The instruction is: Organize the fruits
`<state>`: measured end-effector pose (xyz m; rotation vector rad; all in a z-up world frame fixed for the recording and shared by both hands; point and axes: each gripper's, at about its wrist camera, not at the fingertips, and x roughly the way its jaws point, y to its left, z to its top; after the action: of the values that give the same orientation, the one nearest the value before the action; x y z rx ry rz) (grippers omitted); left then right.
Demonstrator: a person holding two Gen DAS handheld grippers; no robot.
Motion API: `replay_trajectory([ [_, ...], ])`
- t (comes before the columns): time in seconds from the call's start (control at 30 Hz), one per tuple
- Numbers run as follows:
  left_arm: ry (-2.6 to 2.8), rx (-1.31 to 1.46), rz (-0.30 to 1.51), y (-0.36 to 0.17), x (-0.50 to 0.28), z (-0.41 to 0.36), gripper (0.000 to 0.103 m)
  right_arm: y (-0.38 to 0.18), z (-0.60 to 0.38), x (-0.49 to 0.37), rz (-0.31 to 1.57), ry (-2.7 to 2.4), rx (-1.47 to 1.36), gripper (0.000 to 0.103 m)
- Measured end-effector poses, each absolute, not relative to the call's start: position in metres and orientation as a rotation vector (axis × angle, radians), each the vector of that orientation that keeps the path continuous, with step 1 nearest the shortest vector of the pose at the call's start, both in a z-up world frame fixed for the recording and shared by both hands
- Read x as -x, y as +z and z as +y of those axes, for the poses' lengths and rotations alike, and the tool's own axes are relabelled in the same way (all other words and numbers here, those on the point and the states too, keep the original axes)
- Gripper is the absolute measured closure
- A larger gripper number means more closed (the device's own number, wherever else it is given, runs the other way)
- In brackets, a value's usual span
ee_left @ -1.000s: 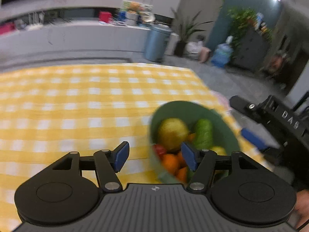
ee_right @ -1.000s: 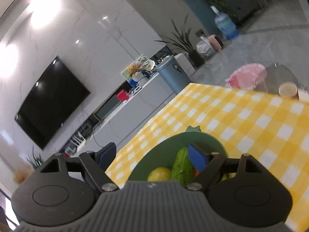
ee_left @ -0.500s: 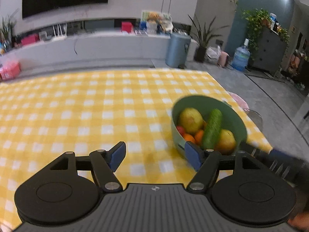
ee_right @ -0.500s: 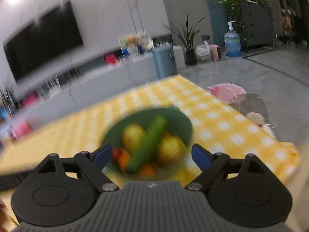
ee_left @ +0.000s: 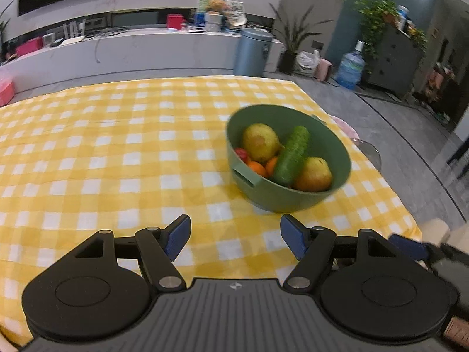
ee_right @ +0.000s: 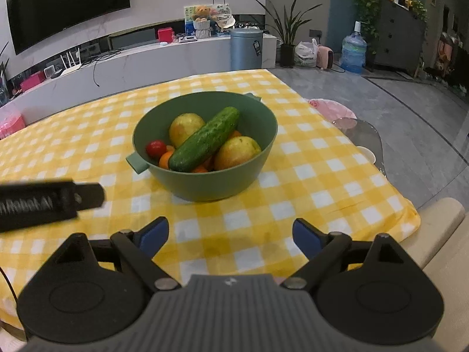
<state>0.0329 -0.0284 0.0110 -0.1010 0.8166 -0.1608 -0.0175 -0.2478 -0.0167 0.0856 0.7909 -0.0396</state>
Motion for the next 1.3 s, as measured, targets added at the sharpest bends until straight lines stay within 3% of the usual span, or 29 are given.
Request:
replay_trajectory([
  [0.17,-0.133,0.105,0.783,0.003,-0.029,-0.036,0.021,-0.027,-0.255,0.012,0.814,-0.026,-0.176,0.017],
  [1.3,-0.131,0.107,0.787,-0.014,-0.026,-0.033,0.021,-0.034,-0.231,0.014,0.795,-0.050,0.008,0.023],
])
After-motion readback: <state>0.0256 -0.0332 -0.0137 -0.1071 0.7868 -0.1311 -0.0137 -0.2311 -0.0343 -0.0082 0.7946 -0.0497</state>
